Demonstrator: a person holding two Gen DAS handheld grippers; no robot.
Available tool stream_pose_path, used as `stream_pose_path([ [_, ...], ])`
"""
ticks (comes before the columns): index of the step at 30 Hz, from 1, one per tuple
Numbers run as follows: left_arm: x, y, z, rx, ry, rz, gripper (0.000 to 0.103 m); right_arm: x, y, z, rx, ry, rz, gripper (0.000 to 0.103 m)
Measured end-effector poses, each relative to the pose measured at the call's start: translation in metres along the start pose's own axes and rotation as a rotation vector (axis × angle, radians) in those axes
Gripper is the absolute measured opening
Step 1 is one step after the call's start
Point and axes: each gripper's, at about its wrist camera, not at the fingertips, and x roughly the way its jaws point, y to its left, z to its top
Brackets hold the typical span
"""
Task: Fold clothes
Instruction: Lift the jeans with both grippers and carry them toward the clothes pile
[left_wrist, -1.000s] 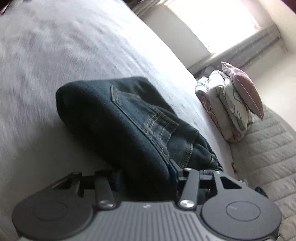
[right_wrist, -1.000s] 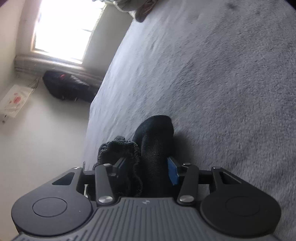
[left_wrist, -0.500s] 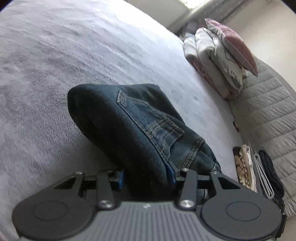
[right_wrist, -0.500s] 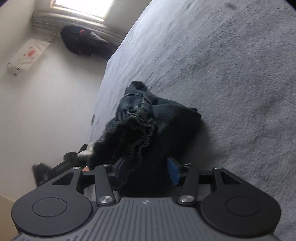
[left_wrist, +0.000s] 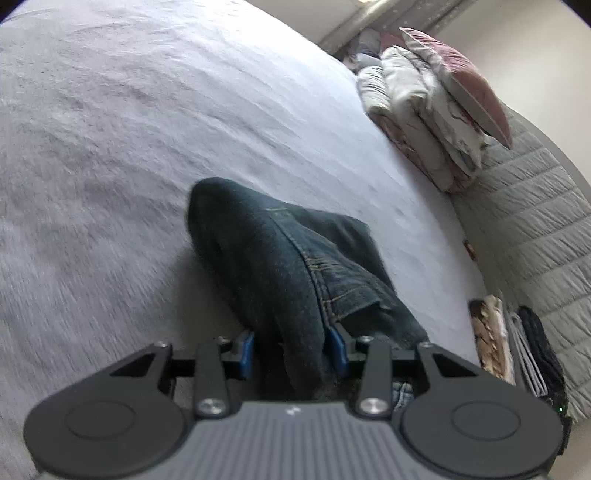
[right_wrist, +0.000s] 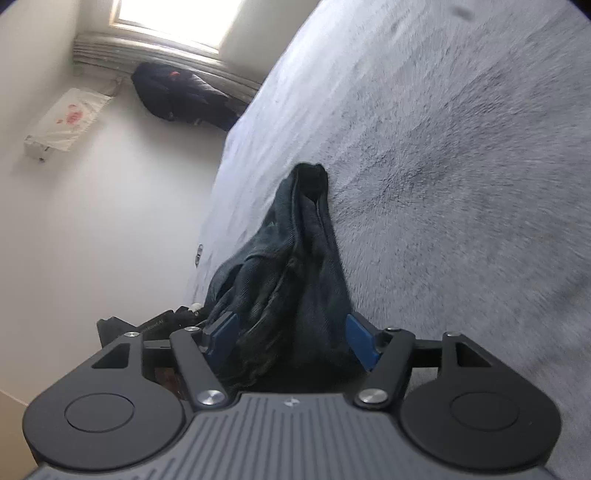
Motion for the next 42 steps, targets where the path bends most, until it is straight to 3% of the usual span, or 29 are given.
stream_pose_path([
  [3, 0.006, 0.006, 0.0, -0.013, 0.02, -0.02, 0.049, 0.016, -0.007, 0.007, 0.049, 0.01, -0.001, 0.069],
  [6, 0.004, 0.012, -0.007, -0.011, -0.01, -0.051, 0.057, 0.034, -0.014, 0.016, 0.116, 0.009, 0.001, 0.069],
  [11, 0.004, 0.039, -0.025, -0.139, -0.057, -0.164, 0.068, 0.061, -0.024, 0.034, 0.208, 0.013, 0.057, 0.078],
  [15, 0.01, 0.042, -0.038, -0.176, -0.03, -0.186, 0.069, 0.082, -0.018, 0.046, 0.169, 0.036, 0.063, 0.08],
  [18, 0.012, 0.041, -0.043, -0.19, -0.034, -0.19, 0.07, 0.091, -0.003, 0.046, 0.068, 0.036, 0.044, 0.089],
  [20, 0.015, 0.039, -0.044, -0.211, -0.067, -0.178, 0.059, 0.096, 0.006, 0.041, -0.013, 0.022, 0.018, 0.081],
  [22, 0.015, 0.033, -0.046, -0.211, -0.094, -0.143, 0.053, 0.095, 0.014, 0.031, -0.078, -0.002, -0.04, 0.056],
  [25, 0.011, 0.017, -0.043, -0.18, -0.114, -0.102, 0.048, 0.083, 0.024, 0.023, -0.108, -0.056, -0.081, 0.042],
  [32, -0.006, -0.021, -0.014, -0.05, -0.151, -0.046, 0.043, 0.047, 0.05, -0.006, -0.156, -0.167, -0.142, 0.033],
  [34, -0.001, -0.034, 0.001, 0.009, -0.136, -0.045, 0.042, 0.037, 0.055, -0.018, -0.175, -0.197, -0.168, 0.027],
  [37, 0.007, -0.055, 0.013, 0.111, -0.097, -0.063, 0.042, 0.024, 0.068, -0.037, -0.251, -0.251, -0.204, 0.027],
  [39, 0.016, -0.064, 0.019, 0.151, -0.07, -0.065, 0.042, 0.023, 0.066, -0.038, -0.243, -0.244, -0.22, 0.028],
  [42, 0.028, -0.065, 0.022, 0.184, -0.032, -0.009, 0.042, 0.029, 0.049, -0.028, -0.182, -0.212, -0.219, 0.028],
])
